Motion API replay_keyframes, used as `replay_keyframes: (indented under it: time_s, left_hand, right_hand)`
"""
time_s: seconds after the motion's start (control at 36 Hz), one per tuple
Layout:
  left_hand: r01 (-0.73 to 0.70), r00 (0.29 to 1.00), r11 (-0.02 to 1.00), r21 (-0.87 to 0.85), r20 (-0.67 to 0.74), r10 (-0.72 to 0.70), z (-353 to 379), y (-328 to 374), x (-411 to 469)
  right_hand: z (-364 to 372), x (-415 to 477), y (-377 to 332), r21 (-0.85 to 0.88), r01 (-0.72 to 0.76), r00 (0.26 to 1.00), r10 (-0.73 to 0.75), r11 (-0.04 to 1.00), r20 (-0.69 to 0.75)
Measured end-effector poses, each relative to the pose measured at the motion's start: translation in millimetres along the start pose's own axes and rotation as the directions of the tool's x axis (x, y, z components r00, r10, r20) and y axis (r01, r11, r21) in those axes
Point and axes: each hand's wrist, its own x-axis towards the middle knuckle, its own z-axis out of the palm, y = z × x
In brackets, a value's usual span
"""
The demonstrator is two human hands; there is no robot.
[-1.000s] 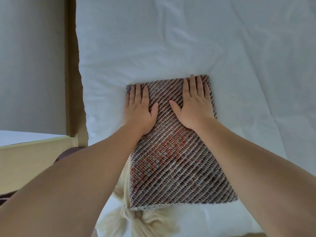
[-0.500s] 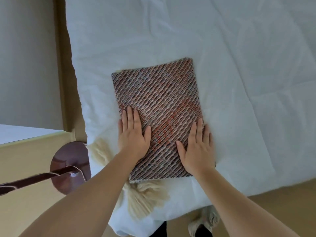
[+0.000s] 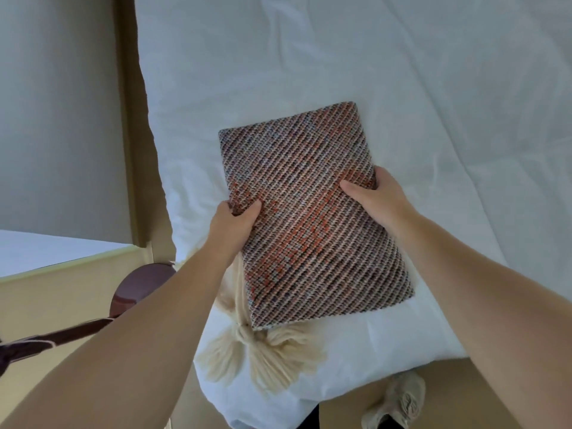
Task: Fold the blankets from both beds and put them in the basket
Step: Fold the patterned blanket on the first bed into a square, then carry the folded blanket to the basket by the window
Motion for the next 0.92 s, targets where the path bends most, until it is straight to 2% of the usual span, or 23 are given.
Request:
replay_keyframes:
  time_s: [0.06,0.11,0.33,0.47,0.58,0.67,0.75,0.83,0.92]
  left_hand:
    - [0.066,0.996,0.990,-0.128,0.075,-0.057,-2,1,-1]
    - [0.064,0.993,0.982,-0.180,0.106,-0.046,-2,5,-8]
    - [-0.095,0.989,0.988,-0.121,0.104,0.108,-12,41,-61]
    - [-0.229,0.966,0.970,-0.076,0.107,0.236,-17,94,-115]
    - [-0.354,0.917,0.934,-0.043,0.182,0.356,-11,151,-171]
    - [-0.424,0.868,0.903,-0.064,0.257,0.425,2,193,-215]
    - [-0.509,0.788,0.857,-0.084,0.354,0.503,23,235,-263]
    - [-0.617,0.671,0.782,-0.095,0.455,0.585,53,281,-319]
    - [-0.718,0.526,0.683,-0.134,0.540,0.658,89,319,-378]
  right_hand:
    - [-3,1,2,0.010,-0.015,0.999,0.015,1.000,0.037]
    - [-7,-2,2,0.047,-0.021,0.998,0.019,0.999,0.058]
    - [-33,-52,-26,0.065,0.032,0.999,-0.032,0.997,0.000]
    - [-81,-118,-50,0.122,0.073,0.991,-0.059,0.990,-0.118]
    - [-139,-182,-70,0.192,0.102,0.970,-0.055,0.976,-0.235]
    - [-187,-230,-79,0.233,0.150,0.944,-0.069,0.961,-0.324]
    - [-240,-284,-83,0.266,0.203,0.895,-0.068,0.942,-0.441]
    - [-300,-344,-78,0.288,0.276,0.816,-0.064,0.917,-0.575]
    - [-354,-401,-66,0.267,0.345,0.726,-0.076,0.900,-0.684]
